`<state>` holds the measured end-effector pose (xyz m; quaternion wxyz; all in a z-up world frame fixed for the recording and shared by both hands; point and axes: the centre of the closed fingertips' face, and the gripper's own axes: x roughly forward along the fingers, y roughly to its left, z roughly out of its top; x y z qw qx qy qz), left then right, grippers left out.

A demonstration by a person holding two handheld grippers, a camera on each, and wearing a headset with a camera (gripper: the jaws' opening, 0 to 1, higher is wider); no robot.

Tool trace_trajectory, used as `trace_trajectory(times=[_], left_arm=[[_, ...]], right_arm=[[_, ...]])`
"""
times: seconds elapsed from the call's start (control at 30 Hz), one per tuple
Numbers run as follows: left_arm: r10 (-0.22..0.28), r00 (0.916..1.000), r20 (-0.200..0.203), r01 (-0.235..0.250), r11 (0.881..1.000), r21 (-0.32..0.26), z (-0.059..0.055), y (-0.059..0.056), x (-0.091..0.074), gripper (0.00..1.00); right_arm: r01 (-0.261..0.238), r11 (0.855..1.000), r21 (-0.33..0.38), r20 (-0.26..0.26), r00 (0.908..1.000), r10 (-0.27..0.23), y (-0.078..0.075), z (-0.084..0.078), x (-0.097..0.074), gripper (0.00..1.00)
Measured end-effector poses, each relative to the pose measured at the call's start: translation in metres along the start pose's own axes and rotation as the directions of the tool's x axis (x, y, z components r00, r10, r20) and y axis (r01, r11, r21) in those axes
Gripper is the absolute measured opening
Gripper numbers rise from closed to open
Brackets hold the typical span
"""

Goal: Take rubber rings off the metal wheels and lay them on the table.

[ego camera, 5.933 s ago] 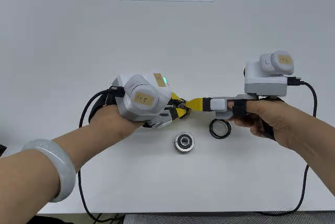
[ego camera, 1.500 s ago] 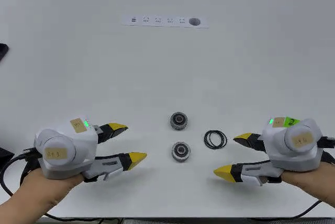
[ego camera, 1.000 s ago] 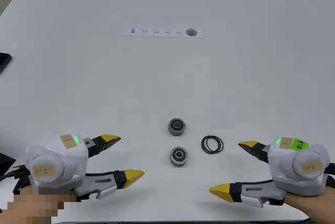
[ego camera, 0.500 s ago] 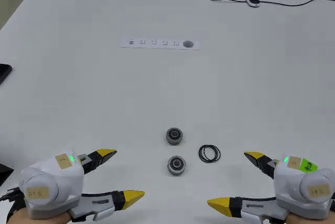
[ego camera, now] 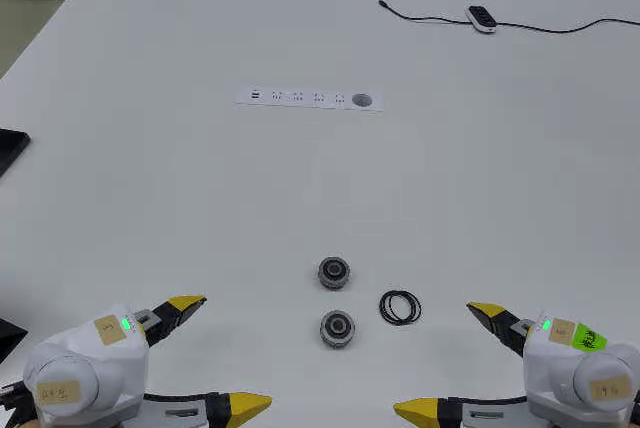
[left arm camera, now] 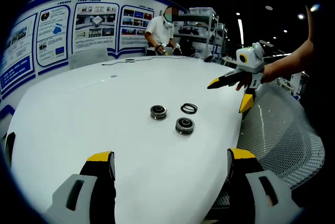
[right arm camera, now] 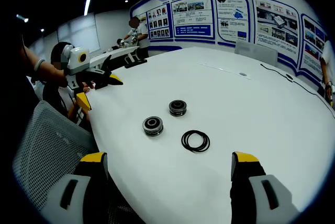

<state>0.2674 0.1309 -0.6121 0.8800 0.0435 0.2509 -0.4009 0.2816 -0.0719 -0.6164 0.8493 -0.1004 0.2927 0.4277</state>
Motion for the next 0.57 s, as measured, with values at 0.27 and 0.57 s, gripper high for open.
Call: trace_trajectory(times=[0.27,0.57], left_arm=[[0.014,0.9997,-0.018,-0.014,1.0,-0.013,-0.0028,0.002,-0.0011,0.94],[0.037,0.9986,-0.037,-0.038,0.999,-0.017,-0.0049,0.0064,-0.0003,0.99]], right_arm=[[0.014,1.0,0.01,-0.006,0.9999,-0.014,-0.0041,-0.0026,-0.0035,0.99],[0.019,0.999,0.029,-0.015,0.9997,-0.018,-0.007,-0.0078,-0.0051,0.99]])
